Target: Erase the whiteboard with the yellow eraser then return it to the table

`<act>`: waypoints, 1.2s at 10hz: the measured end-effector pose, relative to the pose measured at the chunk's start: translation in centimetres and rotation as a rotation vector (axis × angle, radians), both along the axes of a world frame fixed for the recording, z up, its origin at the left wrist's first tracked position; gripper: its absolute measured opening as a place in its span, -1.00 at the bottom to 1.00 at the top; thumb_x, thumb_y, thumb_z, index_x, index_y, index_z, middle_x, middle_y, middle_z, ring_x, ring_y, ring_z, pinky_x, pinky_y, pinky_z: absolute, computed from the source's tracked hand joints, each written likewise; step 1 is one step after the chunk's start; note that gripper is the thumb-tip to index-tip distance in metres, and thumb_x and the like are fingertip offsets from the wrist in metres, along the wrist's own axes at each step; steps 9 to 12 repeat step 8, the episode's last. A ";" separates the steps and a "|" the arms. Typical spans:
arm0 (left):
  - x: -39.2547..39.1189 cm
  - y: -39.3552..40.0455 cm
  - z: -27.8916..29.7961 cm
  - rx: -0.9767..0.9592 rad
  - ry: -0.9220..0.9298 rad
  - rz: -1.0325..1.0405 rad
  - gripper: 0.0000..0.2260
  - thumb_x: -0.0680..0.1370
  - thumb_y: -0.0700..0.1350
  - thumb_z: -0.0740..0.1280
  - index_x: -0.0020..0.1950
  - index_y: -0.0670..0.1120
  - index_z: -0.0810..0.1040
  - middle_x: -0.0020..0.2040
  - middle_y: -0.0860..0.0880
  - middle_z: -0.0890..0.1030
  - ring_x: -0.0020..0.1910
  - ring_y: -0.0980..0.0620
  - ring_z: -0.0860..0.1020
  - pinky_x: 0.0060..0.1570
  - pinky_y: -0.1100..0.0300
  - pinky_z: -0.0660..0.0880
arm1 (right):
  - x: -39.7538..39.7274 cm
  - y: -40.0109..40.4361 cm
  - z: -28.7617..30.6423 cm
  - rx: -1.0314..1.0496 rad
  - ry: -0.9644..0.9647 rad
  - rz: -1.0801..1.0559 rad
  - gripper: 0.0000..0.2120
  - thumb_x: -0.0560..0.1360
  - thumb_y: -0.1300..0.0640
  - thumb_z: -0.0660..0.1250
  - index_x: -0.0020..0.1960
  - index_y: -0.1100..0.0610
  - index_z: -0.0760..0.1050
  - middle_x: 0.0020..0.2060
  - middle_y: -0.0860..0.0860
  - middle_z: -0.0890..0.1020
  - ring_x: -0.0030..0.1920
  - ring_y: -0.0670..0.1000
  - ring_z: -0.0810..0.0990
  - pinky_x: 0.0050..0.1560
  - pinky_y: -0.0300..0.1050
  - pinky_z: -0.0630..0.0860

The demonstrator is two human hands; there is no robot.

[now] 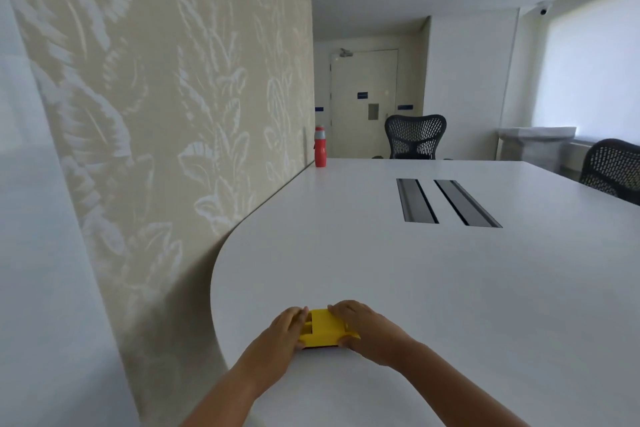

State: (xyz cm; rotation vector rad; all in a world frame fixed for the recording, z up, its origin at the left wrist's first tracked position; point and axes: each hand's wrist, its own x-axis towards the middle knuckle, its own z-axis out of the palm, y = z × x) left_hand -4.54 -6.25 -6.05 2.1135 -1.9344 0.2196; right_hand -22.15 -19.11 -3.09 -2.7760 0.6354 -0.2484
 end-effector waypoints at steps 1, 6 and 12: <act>0.2 -0.4 -0.5 0.027 0.012 0.013 -0.48 0.65 -0.05 0.08 0.55 -0.06 -0.06 0.51 0.03 0.09 0.42 0.08 0.22 0.32 0.28 0.25 | 0.1 -0.3 -0.6 0.019 0.025 0.010 -0.43 0.55 0.05 0.23 0.48 0.00 0.07 0.46 -0.04 0.20 0.44 -0.02 0.17 0.40 -0.10 0.21; 0.2 -0.4 -1.9 -0.021 0.095 0.029 -0.44 0.65 0.04 -0.02 0.53 -0.10 -0.22 0.51 0.05 -0.29 0.47 0.17 -0.23 0.34 0.41 -0.17 | 0.0 -0.8 -1.8 -0.013 -0.030 0.057 -0.38 0.56 -0.07 0.18 0.50 -0.06 -0.06 0.51 -0.13 0.04 0.48 -0.13 0.04 0.44 -0.20 0.07; 1.4 2.6 1.8 -0.164 -0.146 0.131 -0.41 0.62 0.13 -0.14 0.39 -0.21 0.39 0.41 -0.12 0.38 0.37 0.01 0.37 0.37 0.30 0.12 | 0.8 0.4 -0.8 0.136 -0.234 0.027 -0.38 0.52 -0.09 0.25 0.47 -0.19 0.01 0.47 -0.18 0.18 0.44 -0.17 0.16 0.38 -0.28 0.13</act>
